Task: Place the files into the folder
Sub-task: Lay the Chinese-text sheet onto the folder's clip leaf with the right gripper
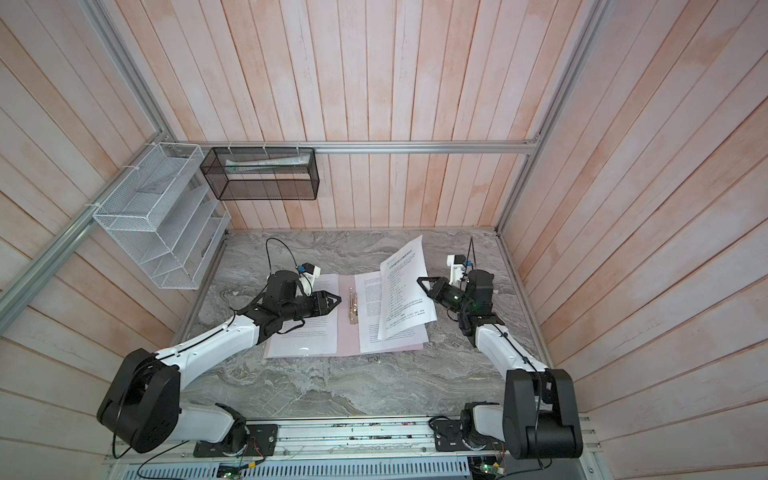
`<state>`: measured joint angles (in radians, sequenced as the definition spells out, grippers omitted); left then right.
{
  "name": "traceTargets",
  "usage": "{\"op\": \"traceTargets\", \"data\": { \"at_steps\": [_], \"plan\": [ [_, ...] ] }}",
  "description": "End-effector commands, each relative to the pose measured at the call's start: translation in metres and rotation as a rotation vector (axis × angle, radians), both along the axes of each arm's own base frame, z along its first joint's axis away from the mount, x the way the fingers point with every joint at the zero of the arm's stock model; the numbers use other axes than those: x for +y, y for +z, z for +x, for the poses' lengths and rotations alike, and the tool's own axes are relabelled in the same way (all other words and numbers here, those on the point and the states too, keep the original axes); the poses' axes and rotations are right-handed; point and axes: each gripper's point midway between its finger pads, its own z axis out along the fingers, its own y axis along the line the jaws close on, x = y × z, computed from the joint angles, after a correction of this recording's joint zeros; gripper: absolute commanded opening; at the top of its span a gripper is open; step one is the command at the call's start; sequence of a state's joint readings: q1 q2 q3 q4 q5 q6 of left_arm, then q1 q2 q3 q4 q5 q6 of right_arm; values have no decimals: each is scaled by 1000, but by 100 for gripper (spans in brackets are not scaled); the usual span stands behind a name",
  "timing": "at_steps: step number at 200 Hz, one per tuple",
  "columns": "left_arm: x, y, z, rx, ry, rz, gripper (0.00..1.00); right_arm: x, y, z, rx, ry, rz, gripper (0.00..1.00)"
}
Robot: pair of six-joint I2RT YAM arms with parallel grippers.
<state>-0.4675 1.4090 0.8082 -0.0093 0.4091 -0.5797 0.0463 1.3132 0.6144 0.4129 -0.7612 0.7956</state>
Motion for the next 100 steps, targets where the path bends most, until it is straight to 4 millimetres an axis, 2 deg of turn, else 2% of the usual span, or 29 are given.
{"op": "traceTargets", "data": {
  "at_steps": [1, 11, 28, 82, 100],
  "plan": [
    [4, -7, -2, 3, 9, 6, 40, 1, -53, -8, 122, 55, -38, 0],
    [4, -10, -3, 8, 7, 6, 40, 5, -66, -11, 165, 102, -20, 0],
    [5, -14, -5, 17, 9, 11, 40, 8, -74, -12, 186, 125, -11, 0],
    [9, -22, -10, 25, 19, 18, 40, 6, -71, -16, 191, 115, -62, 0],
    [9, -25, -10, 30, 20, 16, 40, 9, -77, -19, 204, 129, -64, 0]
  ]
}}
